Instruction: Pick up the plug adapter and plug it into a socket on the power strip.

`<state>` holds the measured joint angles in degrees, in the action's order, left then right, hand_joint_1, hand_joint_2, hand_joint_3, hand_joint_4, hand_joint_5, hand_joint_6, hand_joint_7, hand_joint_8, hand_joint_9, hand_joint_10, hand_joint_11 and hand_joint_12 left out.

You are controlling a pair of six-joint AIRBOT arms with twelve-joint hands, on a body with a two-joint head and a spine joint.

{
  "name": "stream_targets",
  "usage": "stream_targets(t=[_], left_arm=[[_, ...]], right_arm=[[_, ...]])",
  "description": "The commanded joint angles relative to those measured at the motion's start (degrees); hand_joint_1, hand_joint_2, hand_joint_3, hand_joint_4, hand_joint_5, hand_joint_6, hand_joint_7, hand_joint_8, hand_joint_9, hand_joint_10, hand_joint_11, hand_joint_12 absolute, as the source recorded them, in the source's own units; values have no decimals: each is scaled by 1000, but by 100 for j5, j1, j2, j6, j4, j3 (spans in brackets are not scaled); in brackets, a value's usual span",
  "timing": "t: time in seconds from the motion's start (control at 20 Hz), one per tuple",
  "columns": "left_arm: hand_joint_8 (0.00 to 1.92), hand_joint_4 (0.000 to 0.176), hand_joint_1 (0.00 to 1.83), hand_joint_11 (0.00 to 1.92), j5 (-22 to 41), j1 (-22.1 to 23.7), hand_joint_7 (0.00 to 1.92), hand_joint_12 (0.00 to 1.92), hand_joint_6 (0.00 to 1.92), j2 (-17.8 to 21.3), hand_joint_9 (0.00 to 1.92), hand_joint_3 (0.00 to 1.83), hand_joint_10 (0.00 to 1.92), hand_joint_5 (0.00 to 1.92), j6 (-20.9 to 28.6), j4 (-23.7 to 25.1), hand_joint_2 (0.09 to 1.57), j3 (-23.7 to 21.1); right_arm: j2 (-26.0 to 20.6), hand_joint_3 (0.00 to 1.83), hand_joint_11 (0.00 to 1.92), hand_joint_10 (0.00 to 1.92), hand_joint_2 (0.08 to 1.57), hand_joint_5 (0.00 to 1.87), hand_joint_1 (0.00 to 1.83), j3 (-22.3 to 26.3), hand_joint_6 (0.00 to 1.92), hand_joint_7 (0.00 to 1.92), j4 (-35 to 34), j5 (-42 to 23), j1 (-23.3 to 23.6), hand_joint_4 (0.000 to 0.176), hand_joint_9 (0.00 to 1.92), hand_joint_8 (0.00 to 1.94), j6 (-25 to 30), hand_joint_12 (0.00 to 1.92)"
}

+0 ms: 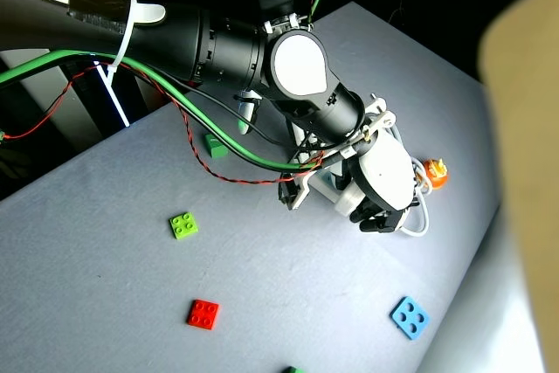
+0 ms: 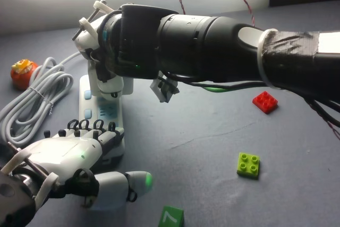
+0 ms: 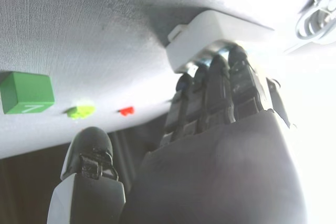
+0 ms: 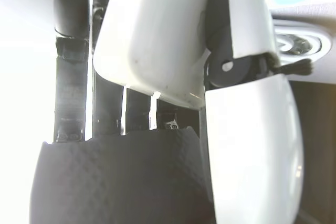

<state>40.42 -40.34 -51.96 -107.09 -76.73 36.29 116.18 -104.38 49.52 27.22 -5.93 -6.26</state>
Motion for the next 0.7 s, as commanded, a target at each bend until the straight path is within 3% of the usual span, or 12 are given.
stream_targets(t=[0.0, 0.05, 0.1, 0.15, 0.2, 0.25, 0.3, 0.5, 0.65], left_arm=[[0, 0, 0, 0, -244, -19, 107, 100, 0, -25, 70, 1, 3, 75, 39, -102, 1178, -23], [1, 0, 0, 0, -244, -24, 119, 128, 1, -25, 82, 0, 3, 85, 39, -102, 1178, -24], [2, 0, 0, 0, -244, -26, 133, 180, 1, -24, 97, 0, 3, 96, 39, -102, 1174, -24], [1, 0, 0, 0, -244, -27, 126, 172, 0, -24, 95, 0, 0, 92, 39, -102, 1174, -21], [1, 0, 0, 0, -244, -27, 126, 153, 0, -25, 92, 0, 0, 91, 38, -102, 1175, -19], [5, 0, 0, 0, -244, -27, 136, 147, 3, -25, 96, 0, 2, 99, 38, -102, 1176, -19], [8, 0, 0, 0, -244, -27, 144, 146, 4, -25, 102, 1, 4, 102, 38, -102, 1177, -19], [2, 0, 0, 0, -244, -24, 144, 164, 2, -25, 105, 0, 2, 106, 38, -102, 1175, -21], [2, 0, 0, 0, -244, -25, 133, 126, 0, -25, 93, 0, 2, 103, 38, -102, 1169, -20]], right_arm=[[52, 1, 655, 1, 1122, 883, 1217, 87, 1074, 1049, -155, -352, -54, 0, 1186, 940, 115, 1193], [43, 0, 638, 9, 1119, 948, 1158, 87, 1008, 992, -155, -359, -59, 0, 1141, 492, 123, 1163], [35, 0, 615, 3, 1128, 941, 1122, 87, 1031, 1019, -155, -371, -63, 0, 1102, 233, 123, 1137], [26, 0, 605, 0, 1135, 928, 1104, 87, 1055, 1039, -155, -391, -65, 0, 1078, 107, 128, 1117], [18, 0, 571, 2, 1083, 819, 1073, 87, 491, 1027, -155, -404, -69, 0, 1039, 51, 132, 1112], [12, 0, 529, 5, 1085, 834, 1067, 87, 209, 993, -155, -414, -76, 0, 984, 17, 132, 1109], [8, 0, 496, 0, 1089, 842, 1061, 87, 85, 965, -155, -420, -82, 0, 947, 4, 132, 1091], [-63, 0, 468, 0, 1088, 824, 1066, 126, 34, 926, -155, -472, -74, 0, 911, 0, 139, 1075], [-157, 0, 363, 0, 1090, 709, 1049, 228, 0, 789, -154, -538, -56, 0, 794, 0, 138, 1071]])
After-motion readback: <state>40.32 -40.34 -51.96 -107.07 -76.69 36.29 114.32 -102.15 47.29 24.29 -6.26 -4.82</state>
